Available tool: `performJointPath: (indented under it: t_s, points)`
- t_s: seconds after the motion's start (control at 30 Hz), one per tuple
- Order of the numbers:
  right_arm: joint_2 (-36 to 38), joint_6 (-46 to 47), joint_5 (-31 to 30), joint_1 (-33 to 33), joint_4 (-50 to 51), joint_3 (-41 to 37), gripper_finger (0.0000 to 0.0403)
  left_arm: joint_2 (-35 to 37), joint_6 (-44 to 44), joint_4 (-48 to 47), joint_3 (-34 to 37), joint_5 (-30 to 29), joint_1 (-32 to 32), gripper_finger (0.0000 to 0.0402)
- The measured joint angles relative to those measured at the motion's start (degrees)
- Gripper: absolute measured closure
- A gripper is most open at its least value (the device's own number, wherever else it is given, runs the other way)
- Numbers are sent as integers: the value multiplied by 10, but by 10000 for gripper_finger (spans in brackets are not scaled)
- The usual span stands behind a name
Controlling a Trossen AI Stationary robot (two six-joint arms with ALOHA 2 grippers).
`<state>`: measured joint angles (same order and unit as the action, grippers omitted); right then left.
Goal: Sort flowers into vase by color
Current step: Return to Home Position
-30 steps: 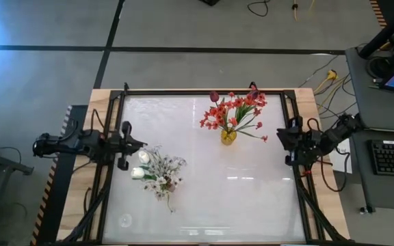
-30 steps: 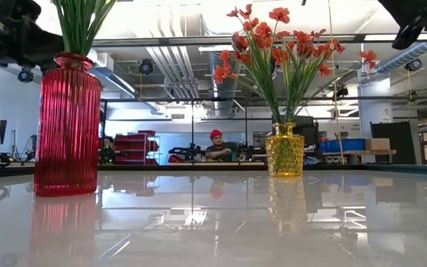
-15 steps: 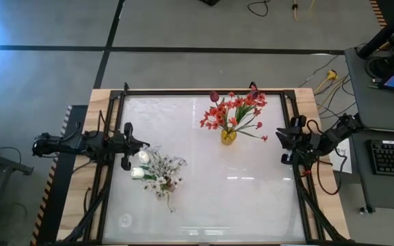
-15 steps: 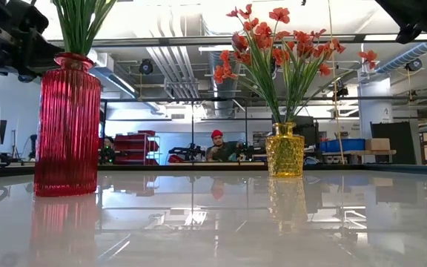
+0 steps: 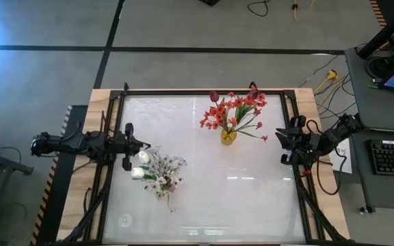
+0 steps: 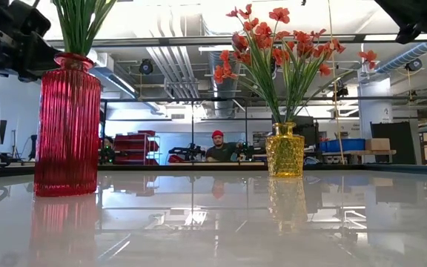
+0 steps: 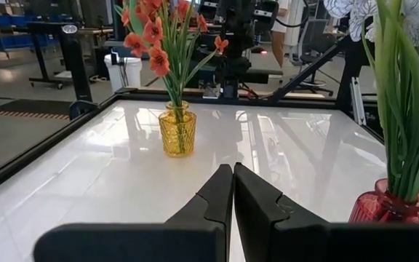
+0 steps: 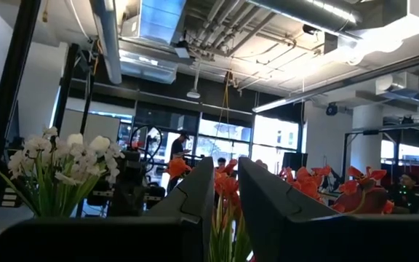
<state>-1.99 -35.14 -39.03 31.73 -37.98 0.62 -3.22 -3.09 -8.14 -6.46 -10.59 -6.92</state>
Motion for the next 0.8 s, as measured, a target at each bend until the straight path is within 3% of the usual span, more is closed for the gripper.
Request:
performJointPath:
  t_s: [0.23,0.37,0.47,0.57,0.8]
  points:
    - [0,0,-2,0,1,0,346,-8,0,0,0,0,0,402]
    - [10,21,-51,6,35,0,346,-13,0,0,0,0,0,402]
    - [19,52,-32,-10,122,0,346,-17,0,0,0,0,0,402]
    - [19,57,34,-39,149,0,346,-21,0,-2,0,0,0,402]
    - [19,181,-4,-107,230,0,346,-29,0,0,0,0,0,402]
